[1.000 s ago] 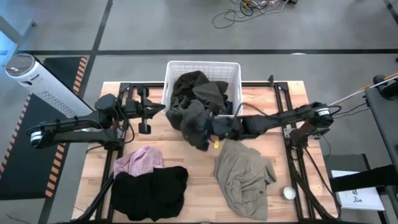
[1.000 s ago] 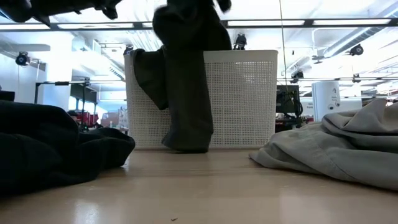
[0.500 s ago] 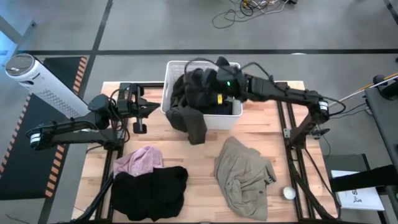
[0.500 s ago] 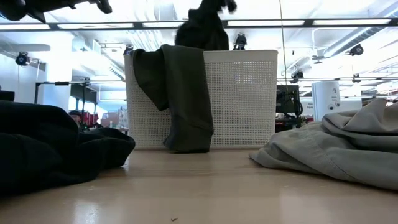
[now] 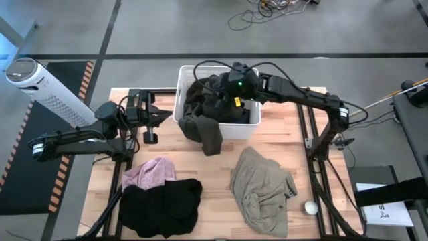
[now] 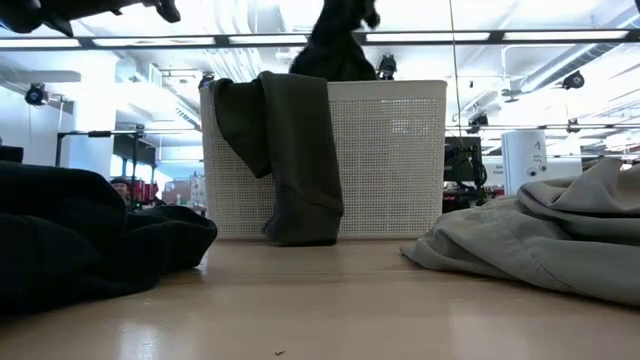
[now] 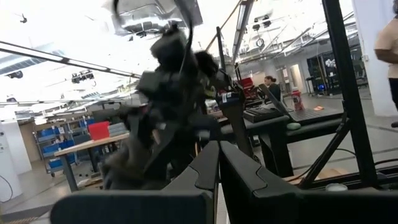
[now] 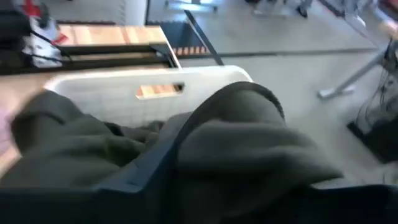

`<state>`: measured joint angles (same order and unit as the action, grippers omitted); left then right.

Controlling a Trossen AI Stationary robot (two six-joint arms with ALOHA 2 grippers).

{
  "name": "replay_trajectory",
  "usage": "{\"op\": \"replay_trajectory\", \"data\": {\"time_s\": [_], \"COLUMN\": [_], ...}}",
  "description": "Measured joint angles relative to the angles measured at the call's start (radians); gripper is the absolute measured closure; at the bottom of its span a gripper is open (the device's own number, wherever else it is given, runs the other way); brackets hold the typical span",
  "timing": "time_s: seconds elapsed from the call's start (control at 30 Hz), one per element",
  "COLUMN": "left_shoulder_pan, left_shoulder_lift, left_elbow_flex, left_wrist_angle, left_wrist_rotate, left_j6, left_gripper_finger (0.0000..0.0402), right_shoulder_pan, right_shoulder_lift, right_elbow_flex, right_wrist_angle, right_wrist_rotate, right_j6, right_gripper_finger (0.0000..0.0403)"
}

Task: Sort clothes
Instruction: Put the hoodie jacket into the laundry bin

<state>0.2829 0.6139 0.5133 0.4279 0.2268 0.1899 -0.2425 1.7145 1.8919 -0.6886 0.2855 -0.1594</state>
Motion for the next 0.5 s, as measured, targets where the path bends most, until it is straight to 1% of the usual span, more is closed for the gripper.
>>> {"op": "replay_trajectory", "data": {"time_s": [0.13,0.23,0.37,0.5], "left_shoulder_pan": [0.000,0.000,0.000,0.000], "left_shoulder_lift": [-0.008,-0.016,-0.022,-0.023], "left_elbow_flex": [0.000,0.000,0.000,0.000], "left_wrist_angle": [0.001,0.003,0.002,0.001], "left_wrist_rotate": [0.000,0.000,0.000,0.000], "left_j6": [0.010,0.014,0.014,0.009], "left_gripper_finger": [0.0402,0.0402,0.0402,0.0402], "right_shoulder_pan": [0.027,0.038,0.023,-0.023], "right_shoulder_lift": [-0.002,-0.003,-0.003,0.000], "right_elbow_flex": [0.100,0.147,0.150,0.093], "right_wrist_angle": [-0.058,-0.118,-0.153,-0.176], "right_wrist_rotate": [0.001,0.002,0.015,0.030], "right_j6": [-0.050,-0.059,-0.045,-0.034], "right_gripper_finger": [0.0167,0.0145,0.0134,0.0141]}}
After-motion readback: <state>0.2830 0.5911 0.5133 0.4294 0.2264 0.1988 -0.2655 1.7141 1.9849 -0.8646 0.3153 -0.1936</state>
